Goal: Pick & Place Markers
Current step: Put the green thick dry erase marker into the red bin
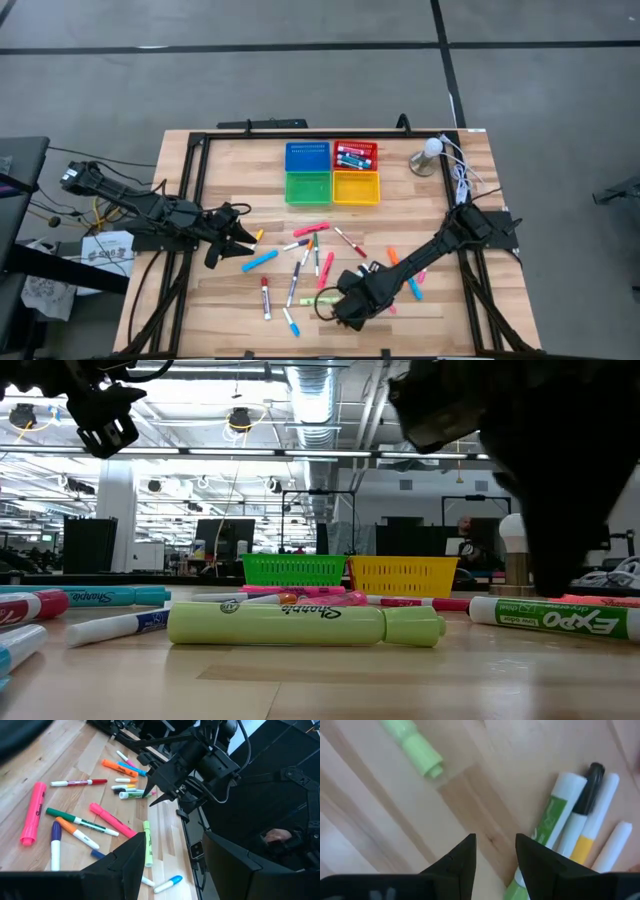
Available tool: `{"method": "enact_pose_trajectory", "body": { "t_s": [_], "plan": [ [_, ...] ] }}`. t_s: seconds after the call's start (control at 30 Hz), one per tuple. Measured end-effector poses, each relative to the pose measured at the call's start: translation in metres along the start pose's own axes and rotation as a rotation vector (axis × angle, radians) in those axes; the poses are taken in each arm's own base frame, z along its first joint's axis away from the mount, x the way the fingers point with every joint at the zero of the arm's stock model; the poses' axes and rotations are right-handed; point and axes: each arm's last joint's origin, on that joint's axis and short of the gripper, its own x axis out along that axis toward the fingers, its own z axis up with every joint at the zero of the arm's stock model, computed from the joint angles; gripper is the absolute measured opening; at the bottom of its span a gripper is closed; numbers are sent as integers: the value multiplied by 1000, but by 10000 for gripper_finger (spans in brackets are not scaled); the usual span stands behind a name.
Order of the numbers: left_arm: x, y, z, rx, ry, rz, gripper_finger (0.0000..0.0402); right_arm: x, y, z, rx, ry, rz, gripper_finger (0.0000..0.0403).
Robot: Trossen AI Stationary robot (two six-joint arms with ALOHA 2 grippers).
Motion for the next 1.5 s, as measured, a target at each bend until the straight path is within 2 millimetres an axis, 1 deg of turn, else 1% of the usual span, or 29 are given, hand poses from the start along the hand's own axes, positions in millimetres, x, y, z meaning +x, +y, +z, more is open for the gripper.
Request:
{"method": "enact_pose_trajectory", "body": {
  "t_s": [0.4, 0.8, 1.07, 1.33, 1.5],
  "plan": [
    [0, 0, 0, 0, 0, 0, 195, 2, -11, 19, 47, 8, -1, 129],
    [0, 0, 1, -1, -6, -4, 195, 5, -12, 22, 58, 20, 18, 129],
    [0, 0, 1, -1, -6, -4, 195, 5, -16, 27, 87, 168, 102, 129],
    [0, 0, 1, -14, -7, -5, 195, 6, -21, 33, 170, 184, 92, 129],
    [0, -1, 1, -35, -11, -8, 195, 5, -24, 32, 210, 283, 109, 129]
  ]
}}
